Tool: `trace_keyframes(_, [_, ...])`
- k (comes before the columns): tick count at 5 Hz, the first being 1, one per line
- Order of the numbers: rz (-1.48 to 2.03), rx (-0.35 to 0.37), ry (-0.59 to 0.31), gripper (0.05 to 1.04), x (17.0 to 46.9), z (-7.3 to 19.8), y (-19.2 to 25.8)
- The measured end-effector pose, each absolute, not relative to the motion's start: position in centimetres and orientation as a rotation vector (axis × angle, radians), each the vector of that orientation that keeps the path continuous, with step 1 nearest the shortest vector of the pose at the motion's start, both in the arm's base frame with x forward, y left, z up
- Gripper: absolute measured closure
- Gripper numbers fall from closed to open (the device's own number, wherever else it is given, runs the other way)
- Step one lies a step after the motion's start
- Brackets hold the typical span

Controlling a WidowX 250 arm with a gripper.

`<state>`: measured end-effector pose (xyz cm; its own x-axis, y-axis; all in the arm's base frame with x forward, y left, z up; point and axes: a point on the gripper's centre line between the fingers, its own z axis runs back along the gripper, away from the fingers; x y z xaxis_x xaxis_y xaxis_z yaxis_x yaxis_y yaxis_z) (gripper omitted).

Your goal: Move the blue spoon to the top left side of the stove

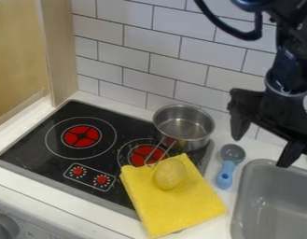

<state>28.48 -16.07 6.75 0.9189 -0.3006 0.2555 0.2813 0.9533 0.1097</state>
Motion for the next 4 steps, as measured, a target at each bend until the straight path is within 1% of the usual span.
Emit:
trace_keyframes(1, [-0.232, 0.064, -0.232, 0.085, 28.4, 5.7, -15.6])
trace_keyframes(2, [-0.150, 0.053, -0.195, 0.085, 29.3, 5.0, -15.3])
trace_keyframes(4, [-0.082, 0.080, -0.162, 0.085, 29.4, 3.4, -14.9])
